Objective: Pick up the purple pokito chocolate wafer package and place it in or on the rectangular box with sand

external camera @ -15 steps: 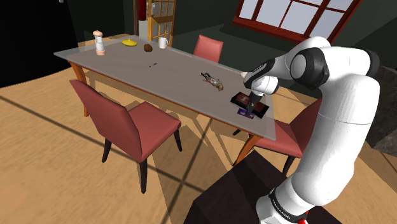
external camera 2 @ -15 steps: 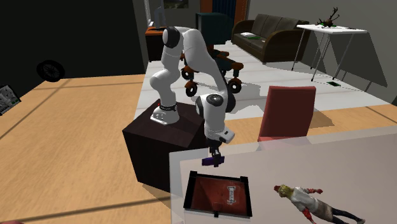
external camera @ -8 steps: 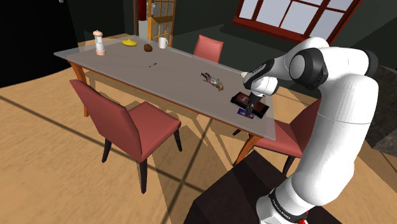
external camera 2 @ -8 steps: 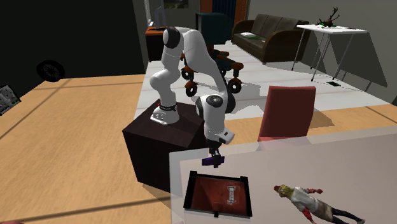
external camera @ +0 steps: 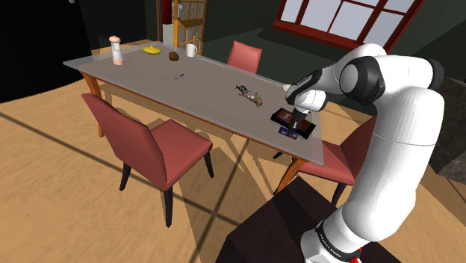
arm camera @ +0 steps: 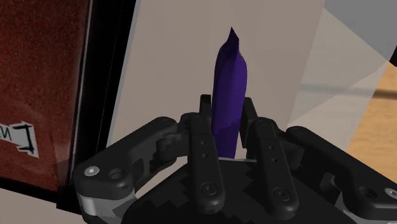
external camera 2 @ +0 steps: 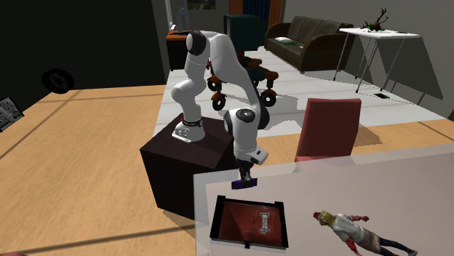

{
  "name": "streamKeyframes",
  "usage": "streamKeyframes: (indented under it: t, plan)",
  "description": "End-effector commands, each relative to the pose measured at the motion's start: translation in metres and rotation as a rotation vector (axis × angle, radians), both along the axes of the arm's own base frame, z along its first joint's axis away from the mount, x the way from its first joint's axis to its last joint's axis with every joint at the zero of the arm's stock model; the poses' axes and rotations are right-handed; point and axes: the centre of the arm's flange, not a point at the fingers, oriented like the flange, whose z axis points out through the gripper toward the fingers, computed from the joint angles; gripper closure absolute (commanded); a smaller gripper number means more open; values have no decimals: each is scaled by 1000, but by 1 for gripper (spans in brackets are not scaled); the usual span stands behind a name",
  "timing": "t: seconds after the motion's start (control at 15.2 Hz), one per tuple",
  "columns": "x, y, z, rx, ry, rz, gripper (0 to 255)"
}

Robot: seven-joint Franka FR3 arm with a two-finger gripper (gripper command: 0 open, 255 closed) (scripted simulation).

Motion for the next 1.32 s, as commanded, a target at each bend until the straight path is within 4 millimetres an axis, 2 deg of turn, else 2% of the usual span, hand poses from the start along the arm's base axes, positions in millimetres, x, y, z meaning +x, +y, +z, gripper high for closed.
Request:
streamKeyframes:
  t: [0.0, 0.07, 1.25]
  plan:
    - [-1, 0, -1, 0, 1, -1, 255]
    - [-1, 0, -1, 0, 1, -1, 255]
    - [-1, 0, 94, 0, 1, -1, 255]
